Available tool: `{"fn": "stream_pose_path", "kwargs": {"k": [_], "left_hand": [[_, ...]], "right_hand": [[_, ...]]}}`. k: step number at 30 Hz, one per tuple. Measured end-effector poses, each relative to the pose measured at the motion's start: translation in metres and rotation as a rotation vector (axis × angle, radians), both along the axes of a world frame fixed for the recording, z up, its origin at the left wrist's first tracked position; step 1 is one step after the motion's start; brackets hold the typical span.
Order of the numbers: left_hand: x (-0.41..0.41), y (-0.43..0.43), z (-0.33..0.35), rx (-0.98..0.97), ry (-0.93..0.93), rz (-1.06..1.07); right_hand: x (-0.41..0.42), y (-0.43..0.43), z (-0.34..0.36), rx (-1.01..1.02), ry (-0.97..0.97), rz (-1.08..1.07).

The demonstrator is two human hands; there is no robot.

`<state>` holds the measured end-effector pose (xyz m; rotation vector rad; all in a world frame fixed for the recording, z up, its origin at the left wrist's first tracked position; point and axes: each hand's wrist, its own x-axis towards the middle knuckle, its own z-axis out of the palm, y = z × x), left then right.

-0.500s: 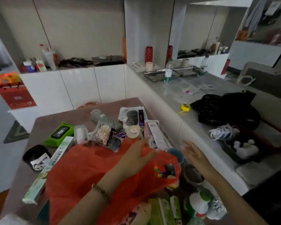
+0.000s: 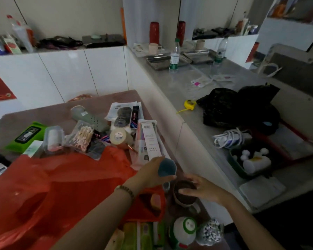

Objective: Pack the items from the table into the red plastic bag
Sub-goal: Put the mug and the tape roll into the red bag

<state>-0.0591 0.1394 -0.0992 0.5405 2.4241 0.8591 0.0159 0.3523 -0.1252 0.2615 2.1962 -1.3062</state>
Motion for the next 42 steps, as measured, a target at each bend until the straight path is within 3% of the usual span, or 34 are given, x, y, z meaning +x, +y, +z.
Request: {"fn": "stream_pose_path", "kwargs": {"k": [4,11,13,17,21,24,29,34,36,38,40,42], "left_hand": [[-0.003,0.017,-0.022,-0.151,0.088,-0.035],[-0.008,0.021,-0.019,-0.087,0.136,0.087],[-0.01,0.013,0.006,0.038,0.151,0.137],[-0.017,-0.033,0.089,0.381,0.297,0.284],[-0.012,-0.103,0.143,0.369,0.316,0.374],[0.004,-0.144,0.154,0.183,0.28,0.375],[0.028,-0.179,0.134,0.149,0.147,0.465],[0.049,-0.212,0.11,0.27,0.065,0.527],[0.068,-0.221,0.104,0.404,0.153,0.607],[0.092,-0.231,0.102,0.51,0.359,0.587],[0.113,-0.245,0.101,0.436,0.458,0.437],[0.128,-0.256,0.098,0.253,0.43,0.245]], "right_hand": [[0.014,-0.004,-0.012,0.078,0.12,0.071],[0.023,-0.007,-0.017,0.143,0.271,-0.025],[0.021,-0.003,-0.001,0.131,0.305,-0.135],[0.015,0.005,0.084,-0.096,0.471,-0.375],[0.022,-0.033,0.169,-0.368,0.509,-0.039],[0.016,-0.089,0.182,-0.317,0.416,0.243],[0.014,-0.173,0.175,-0.241,0.261,0.526],[0.017,-0.204,0.163,-0.317,0.283,0.467],[0.014,-0.209,0.16,-0.365,0.3,0.378],[0.012,-0.212,0.156,-0.382,0.308,0.313],[0.013,-0.214,0.149,-0.369,0.305,0.276],[0.017,-0.217,0.143,-0.352,0.301,0.24]]}}
